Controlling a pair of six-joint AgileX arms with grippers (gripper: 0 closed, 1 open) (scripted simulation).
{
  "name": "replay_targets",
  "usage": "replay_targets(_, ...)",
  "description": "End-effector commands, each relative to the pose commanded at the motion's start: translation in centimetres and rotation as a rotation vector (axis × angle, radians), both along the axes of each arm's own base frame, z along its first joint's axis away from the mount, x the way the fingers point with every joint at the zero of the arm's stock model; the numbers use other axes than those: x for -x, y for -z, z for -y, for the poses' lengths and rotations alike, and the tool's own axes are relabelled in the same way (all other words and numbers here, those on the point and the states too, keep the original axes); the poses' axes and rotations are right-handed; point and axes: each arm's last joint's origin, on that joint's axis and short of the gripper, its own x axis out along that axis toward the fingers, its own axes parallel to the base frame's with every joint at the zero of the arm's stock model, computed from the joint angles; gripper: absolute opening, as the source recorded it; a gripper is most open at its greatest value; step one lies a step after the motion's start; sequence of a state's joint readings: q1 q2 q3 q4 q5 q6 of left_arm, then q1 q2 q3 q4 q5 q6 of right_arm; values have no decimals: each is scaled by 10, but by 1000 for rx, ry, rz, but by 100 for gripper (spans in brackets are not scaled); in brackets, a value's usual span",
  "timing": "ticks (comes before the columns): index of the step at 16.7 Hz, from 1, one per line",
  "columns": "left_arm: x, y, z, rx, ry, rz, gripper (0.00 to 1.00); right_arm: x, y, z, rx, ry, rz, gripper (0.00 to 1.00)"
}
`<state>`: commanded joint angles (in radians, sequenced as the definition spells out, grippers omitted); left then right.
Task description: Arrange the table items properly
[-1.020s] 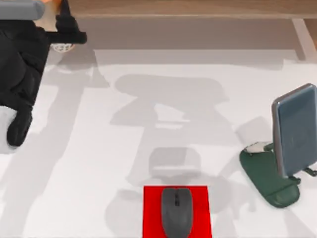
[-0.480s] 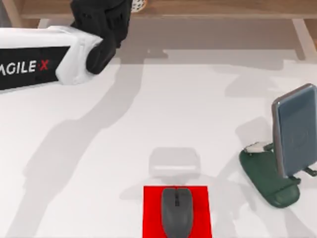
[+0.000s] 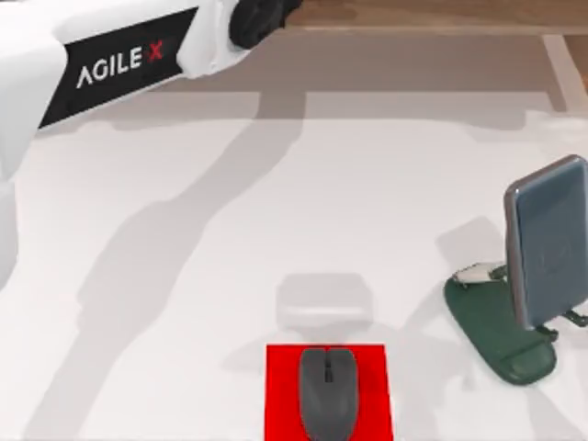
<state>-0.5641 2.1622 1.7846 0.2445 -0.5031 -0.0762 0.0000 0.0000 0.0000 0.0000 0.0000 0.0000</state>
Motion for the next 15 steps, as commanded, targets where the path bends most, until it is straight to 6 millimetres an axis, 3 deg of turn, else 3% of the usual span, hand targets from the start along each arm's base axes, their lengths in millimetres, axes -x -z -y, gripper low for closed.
replay_targets(9,-6,-5,1,-12,-10,-25,0,0,0,0,0,0,0,100)
replay_targets(15,18,-12,-5,2,-34,-65,0,0,0,0,0,0,0,100)
